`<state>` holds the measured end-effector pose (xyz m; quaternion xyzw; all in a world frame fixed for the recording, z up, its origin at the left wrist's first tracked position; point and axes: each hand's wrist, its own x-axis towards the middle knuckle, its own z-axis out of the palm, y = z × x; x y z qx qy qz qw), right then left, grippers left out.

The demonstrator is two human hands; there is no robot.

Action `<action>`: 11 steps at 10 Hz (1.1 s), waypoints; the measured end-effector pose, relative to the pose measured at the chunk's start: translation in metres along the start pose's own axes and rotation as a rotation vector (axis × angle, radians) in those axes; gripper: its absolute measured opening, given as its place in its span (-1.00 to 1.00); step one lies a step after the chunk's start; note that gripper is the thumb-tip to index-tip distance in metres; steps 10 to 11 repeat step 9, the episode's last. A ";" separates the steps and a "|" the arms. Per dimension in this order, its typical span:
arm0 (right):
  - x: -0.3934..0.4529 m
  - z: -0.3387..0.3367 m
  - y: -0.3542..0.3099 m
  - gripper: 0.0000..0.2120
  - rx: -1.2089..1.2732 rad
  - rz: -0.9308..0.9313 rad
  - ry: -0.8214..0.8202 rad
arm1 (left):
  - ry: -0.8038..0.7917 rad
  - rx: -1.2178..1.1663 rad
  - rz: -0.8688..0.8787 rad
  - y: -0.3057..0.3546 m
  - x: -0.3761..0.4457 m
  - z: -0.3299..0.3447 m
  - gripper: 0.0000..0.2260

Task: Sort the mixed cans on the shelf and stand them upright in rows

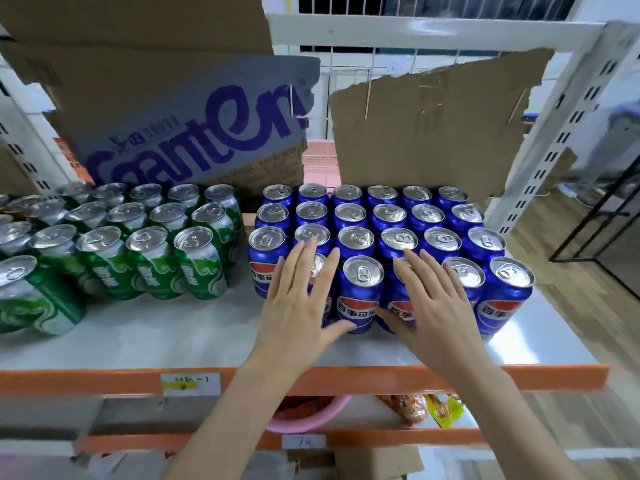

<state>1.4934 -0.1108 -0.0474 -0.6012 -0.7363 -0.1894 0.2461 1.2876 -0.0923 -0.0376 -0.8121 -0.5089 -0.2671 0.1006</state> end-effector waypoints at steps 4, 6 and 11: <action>-0.012 0.000 0.024 -0.19 -0.059 -0.068 -0.048 | -0.069 0.181 -0.007 0.033 0.011 0.017 -0.19; -0.011 0.002 0.028 -0.20 -0.029 -0.095 -0.055 | -0.055 0.203 -0.020 0.031 0.012 0.021 -0.24; -0.007 -0.005 0.028 -0.23 0.015 -0.124 -0.038 | -0.252 0.228 -0.093 0.046 0.023 0.002 -0.27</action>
